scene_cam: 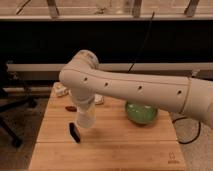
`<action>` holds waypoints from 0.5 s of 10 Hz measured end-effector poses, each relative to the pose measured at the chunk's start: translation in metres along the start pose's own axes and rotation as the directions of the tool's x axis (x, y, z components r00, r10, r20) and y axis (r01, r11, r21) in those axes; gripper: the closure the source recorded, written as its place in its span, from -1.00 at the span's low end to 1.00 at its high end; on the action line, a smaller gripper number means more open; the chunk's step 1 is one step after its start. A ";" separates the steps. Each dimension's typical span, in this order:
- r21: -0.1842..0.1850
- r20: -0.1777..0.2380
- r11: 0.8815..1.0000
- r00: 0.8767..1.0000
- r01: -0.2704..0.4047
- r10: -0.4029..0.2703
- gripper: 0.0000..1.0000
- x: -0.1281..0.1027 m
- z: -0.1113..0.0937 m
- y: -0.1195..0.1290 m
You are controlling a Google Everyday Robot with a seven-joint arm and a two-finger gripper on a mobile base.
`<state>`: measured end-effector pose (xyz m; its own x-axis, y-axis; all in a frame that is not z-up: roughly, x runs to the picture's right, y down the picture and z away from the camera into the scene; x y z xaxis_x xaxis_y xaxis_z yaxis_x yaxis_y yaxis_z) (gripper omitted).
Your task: Place the ceramic cup over the eraser
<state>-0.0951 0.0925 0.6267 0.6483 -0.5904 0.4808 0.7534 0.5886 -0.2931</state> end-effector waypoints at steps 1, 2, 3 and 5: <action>-0.001 0.000 1.000 1.000 0.014 -0.014 0.98 -0.005 0.001 -0.001; -0.001 0.003 1.000 1.000 0.029 -0.029 0.98 -0.013 0.002 -0.005; 0.000 0.006 0.999 0.999 0.045 -0.045 0.98 -0.021 0.004 -0.009; 0.002 0.010 0.998 0.998 0.065 -0.065 0.98 -0.030 0.006 -0.014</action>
<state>-0.1260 0.1051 0.6213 0.5970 -0.6217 0.5070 0.7935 0.5504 -0.2595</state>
